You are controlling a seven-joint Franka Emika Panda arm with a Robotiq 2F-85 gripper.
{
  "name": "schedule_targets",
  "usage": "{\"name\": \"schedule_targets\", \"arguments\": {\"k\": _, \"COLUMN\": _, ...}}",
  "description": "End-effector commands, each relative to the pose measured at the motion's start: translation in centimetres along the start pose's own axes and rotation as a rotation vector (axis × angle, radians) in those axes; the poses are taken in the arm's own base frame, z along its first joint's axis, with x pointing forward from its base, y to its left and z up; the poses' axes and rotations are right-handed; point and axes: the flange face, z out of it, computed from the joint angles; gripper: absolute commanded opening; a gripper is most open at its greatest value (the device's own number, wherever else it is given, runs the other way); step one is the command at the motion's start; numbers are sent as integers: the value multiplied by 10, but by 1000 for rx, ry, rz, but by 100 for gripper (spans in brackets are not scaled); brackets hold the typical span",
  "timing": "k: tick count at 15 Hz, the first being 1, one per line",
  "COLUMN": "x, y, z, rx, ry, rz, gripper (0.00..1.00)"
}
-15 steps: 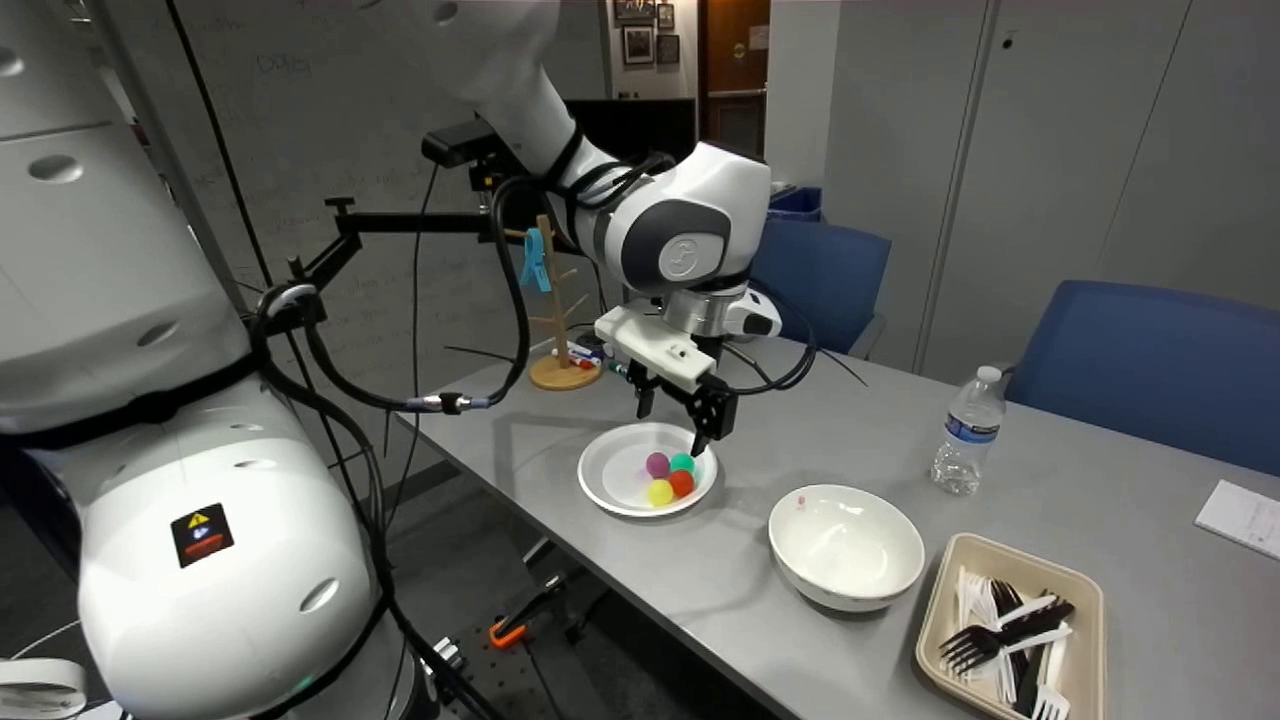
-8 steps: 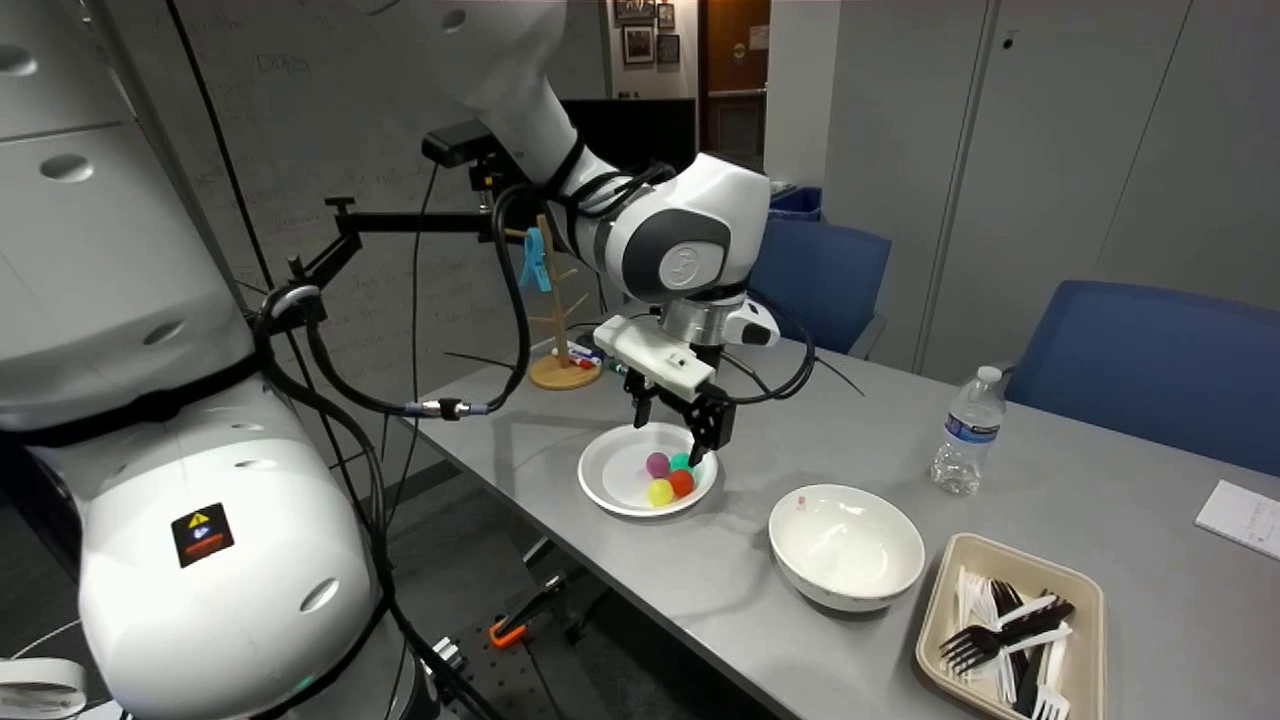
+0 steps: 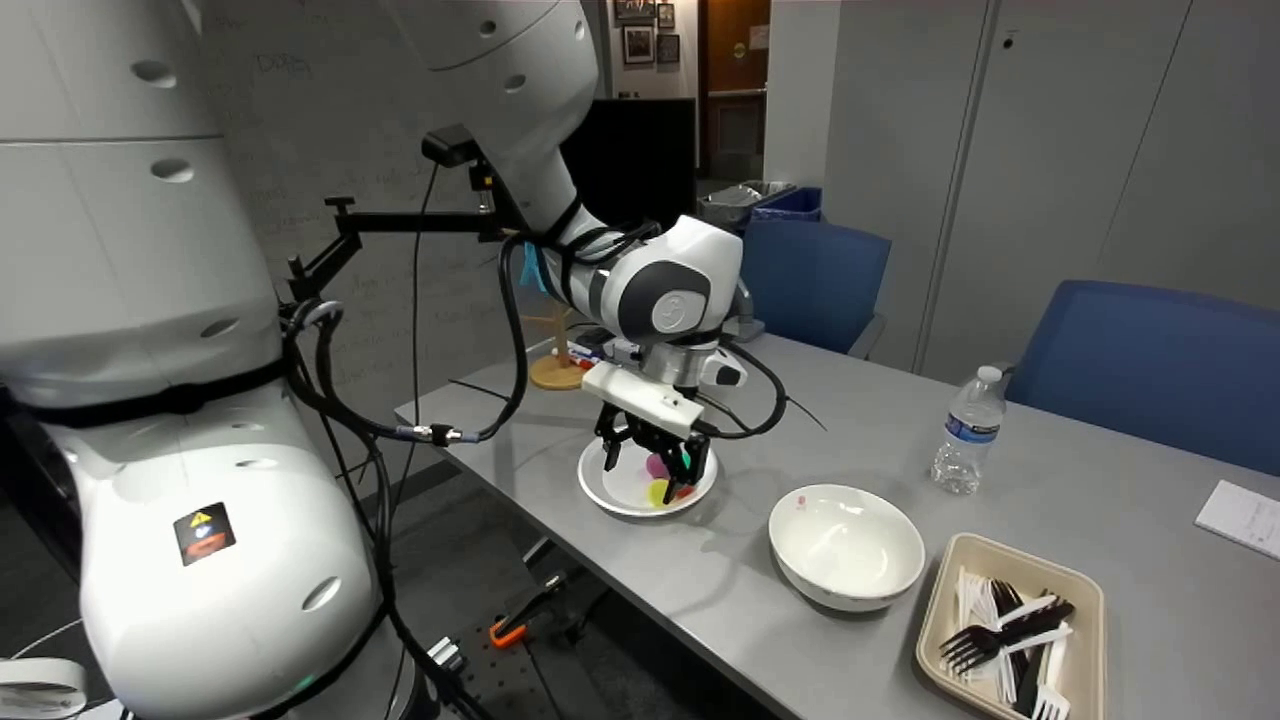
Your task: Put the yellow and orange balls in the bowl then put a spoon
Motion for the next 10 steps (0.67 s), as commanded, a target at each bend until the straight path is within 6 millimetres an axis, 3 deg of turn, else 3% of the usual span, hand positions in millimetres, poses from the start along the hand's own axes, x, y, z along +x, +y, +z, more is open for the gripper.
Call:
{"name": "schedule_targets", "arguments": {"k": 1, "x": 28, "y": -16, "z": 14, "rx": -40, "ry": 0, "rz": -142, "gripper": 100}}
{"name": "schedule_targets", "arguments": {"k": 4, "x": 45, "y": -26, "z": 19, "rx": -85, "ry": 27, "rz": -231, "gripper": 100}}
{"name": "schedule_targets", "arguments": {"k": 10, "x": 66, "y": -25, "z": 38, "rx": -151, "ry": 79, "rz": -288, "gripper": 96}}
